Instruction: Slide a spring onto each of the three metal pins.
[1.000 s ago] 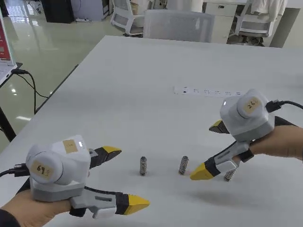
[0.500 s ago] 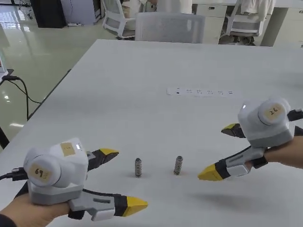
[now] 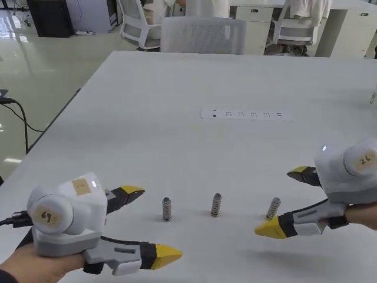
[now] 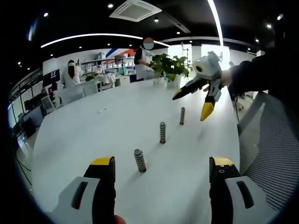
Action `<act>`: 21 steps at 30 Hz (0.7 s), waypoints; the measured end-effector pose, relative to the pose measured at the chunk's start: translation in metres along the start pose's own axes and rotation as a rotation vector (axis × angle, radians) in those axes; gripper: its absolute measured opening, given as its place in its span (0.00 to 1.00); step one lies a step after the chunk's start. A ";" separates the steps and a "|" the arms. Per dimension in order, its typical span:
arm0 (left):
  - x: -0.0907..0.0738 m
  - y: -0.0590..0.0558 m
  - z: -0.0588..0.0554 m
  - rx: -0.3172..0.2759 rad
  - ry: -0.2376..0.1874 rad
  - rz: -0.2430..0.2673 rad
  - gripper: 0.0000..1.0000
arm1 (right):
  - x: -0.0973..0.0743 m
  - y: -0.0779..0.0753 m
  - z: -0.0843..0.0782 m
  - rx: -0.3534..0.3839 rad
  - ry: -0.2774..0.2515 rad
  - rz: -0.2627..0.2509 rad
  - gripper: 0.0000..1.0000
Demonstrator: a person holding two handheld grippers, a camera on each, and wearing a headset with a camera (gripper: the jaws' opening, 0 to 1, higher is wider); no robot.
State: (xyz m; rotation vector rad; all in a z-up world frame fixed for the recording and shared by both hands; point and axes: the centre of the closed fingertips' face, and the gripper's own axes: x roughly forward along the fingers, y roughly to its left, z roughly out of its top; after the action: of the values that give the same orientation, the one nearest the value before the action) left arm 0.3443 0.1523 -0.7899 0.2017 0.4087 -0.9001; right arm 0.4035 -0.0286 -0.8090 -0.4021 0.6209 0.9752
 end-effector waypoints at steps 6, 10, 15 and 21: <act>0.000 0.000 0.001 -0.004 -0.007 0.003 0.82 | -0.007 0.005 -0.003 0.023 -0.038 -0.017 1.00; -0.001 0.000 0.000 -0.011 -0.011 0.007 0.82 | -0.015 0.011 -0.004 0.023 -0.070 -0.021 1.00; -0.001 0.000 -0.001 -0.020 -0.015 0.013 0.82 | -0.020 0.016 -0.009 0.030 -0.091 -0.032 1.00; -0.001 -0.001 -0.003 -0.027 -0.018 0.015 0.82 | -0.024 0.017 -0.013 0.053 -0.115 -0.045 1.00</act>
State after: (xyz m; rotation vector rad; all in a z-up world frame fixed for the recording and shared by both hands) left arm 0.3420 0.1530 -0.7927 0.1714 0.4025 -0.8805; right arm 0.3756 -0.0425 -0.8040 -0.3097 0.5298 0.9301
